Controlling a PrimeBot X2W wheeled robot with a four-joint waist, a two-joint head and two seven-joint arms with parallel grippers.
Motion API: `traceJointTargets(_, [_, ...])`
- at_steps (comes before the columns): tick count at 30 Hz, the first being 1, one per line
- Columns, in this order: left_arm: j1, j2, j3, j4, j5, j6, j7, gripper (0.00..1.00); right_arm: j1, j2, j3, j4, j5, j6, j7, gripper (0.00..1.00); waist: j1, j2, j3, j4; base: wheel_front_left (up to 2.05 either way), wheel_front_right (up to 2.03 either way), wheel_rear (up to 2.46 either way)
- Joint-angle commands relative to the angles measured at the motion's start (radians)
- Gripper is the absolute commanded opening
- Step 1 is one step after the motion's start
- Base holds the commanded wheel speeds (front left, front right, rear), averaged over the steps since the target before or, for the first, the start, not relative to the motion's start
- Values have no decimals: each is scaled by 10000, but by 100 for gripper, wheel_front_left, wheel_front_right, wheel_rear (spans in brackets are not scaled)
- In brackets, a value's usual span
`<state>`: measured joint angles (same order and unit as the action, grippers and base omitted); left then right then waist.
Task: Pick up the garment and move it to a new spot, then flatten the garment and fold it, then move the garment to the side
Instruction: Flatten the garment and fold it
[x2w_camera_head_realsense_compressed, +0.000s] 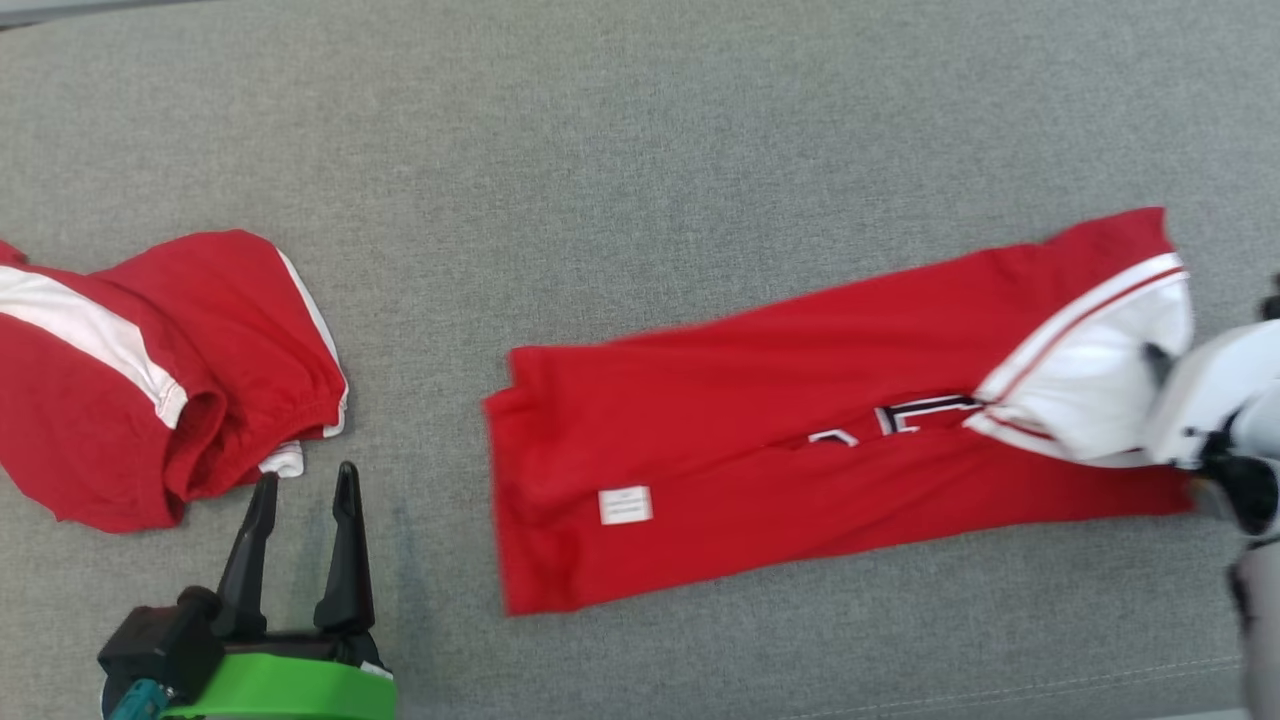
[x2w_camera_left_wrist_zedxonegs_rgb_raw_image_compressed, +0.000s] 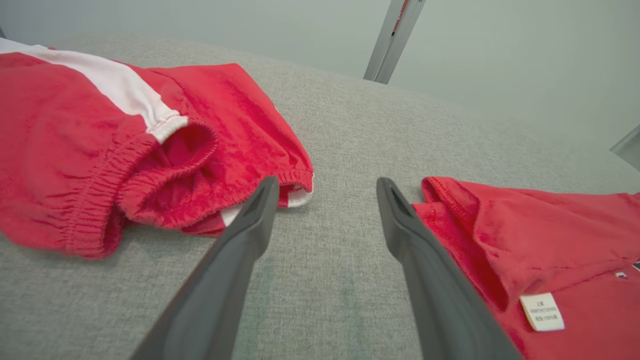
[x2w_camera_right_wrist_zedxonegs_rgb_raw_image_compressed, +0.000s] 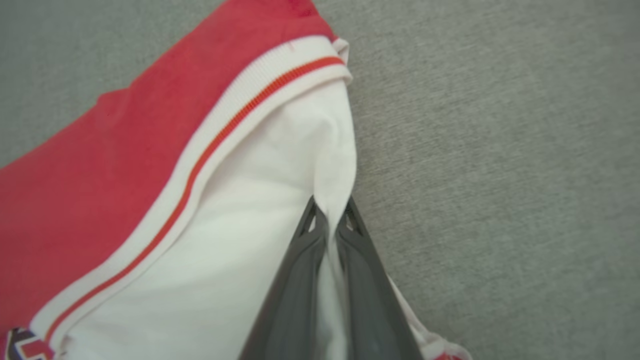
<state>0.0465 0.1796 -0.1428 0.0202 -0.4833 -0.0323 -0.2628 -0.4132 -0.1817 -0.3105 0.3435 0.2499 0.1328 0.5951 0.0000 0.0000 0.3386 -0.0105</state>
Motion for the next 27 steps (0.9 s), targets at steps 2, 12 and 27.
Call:
traceJointTargets(2, [291, -350, 324, 182, 409, -320, -25, 100, 49, -752, -631, -11, -197, -33, -167, 0, 0, 0, -465, 126, 0, 0, 0])
traceJointTargets(12, [814, -1188, 1065, 982, 963, -848, -15, 100, 380, -2873, -1147, -1266, 379, -24, 378, 0, 0, 0, -1322, 290, 0, 0, 0])
traceJointTargets(27, [933, -1282, 807, 1404, 610, -953, -14, 100, 2251, -932, 3115, -4037, 1729, -22, 1130, 0, 0, 0, -1758, 88, 0, 0, 0])
